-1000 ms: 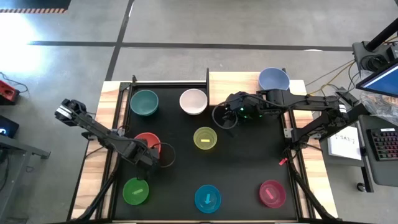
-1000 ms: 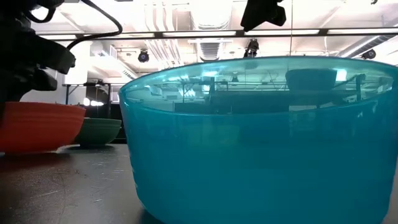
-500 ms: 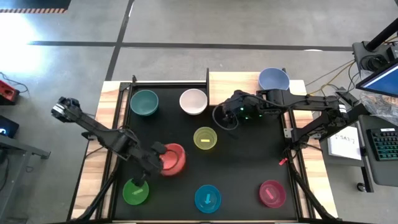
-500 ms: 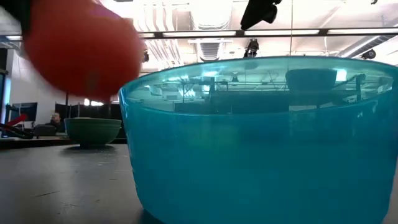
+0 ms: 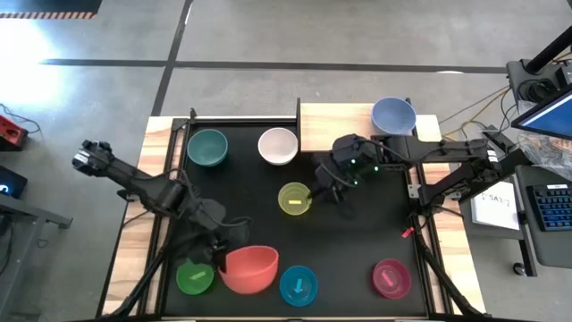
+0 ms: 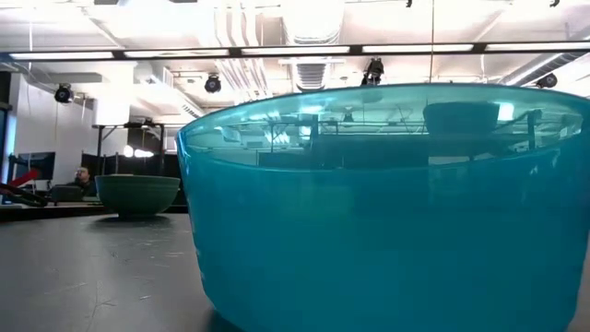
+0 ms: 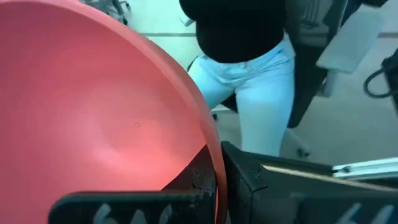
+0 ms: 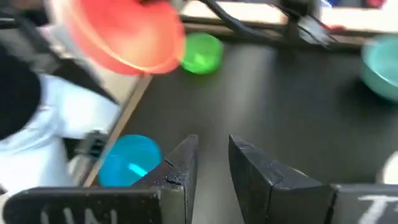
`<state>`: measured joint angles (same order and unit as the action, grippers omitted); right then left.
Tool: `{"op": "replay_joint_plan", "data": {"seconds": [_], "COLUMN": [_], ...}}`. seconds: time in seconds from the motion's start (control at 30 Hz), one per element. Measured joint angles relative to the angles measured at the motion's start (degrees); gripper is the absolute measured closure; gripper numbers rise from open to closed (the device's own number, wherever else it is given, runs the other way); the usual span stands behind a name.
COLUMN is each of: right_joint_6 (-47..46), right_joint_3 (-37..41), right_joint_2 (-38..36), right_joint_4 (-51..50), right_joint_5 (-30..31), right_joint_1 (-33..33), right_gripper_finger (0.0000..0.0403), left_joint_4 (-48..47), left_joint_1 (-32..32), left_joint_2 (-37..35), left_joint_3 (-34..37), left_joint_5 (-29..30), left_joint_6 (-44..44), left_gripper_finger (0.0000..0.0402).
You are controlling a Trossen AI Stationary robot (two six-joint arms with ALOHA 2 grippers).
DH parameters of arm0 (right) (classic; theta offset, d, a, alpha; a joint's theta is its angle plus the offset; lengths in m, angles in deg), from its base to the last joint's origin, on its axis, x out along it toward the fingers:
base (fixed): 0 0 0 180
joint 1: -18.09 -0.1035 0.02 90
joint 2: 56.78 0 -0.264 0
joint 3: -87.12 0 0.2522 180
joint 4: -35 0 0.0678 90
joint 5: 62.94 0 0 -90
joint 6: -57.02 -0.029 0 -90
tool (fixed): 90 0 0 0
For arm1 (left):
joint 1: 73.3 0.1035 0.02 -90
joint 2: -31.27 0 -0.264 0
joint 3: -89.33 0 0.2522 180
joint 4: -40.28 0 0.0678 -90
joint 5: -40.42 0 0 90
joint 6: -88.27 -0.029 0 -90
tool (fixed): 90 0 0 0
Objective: Place and stack bowls onto a shelf
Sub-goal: Stack the orange bowl on top of the blue bowl on the shelf
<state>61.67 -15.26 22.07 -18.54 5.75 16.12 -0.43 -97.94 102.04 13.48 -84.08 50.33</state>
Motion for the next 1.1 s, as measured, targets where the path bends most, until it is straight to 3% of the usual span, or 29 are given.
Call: {"op": "replay_joint_plan", "data": {"seconds": [0.3, 0.4, 0.67, 0.87, 1.1], "right_joint_6": [5.5, 6.3, 5.7, 5.9, 4.7], "right_joint_3": [0.1, 0.1, 0.1, 0.1, 0.1], "right_joint_2": [1.2, 2.2, 4.5, 4.5, 4.5], "right_joint_4": [3.9, 5.4, 8.4, 8.6, 8.9], "right_joint_5": [-1.4, -1.4, -1.2, -1.4, -9.5], "right_joint_1": [-6.4, -7.0, -7.0, -7.0, -7.2], "right_gripper_finger": [0.0323, 0.0323, 0.0323, 0.0323, 0.0323], "left_joint_4": [2.4, 6.0, 9.2, 9.9, 6.8], "left_joint_1": [7.2, 10.1, 16.6, 17.3, 17.4], "left_joint_2": [2.1, 2.8, 6.1, 8.4, 10.5], "left_joint_3": [0.1, 0.1, 0.1, -0.5, -4.1], "left_joint_5": [-0.9, -4.8, -14.5, -16.3, -18.2], "left_joint_6": [-14.5, -16.8, -16.9, -17.1, -17.3], "left_gripper_finger": [0.0401, 0.0401, 0.0401, 0.0401, 0.0402]}}
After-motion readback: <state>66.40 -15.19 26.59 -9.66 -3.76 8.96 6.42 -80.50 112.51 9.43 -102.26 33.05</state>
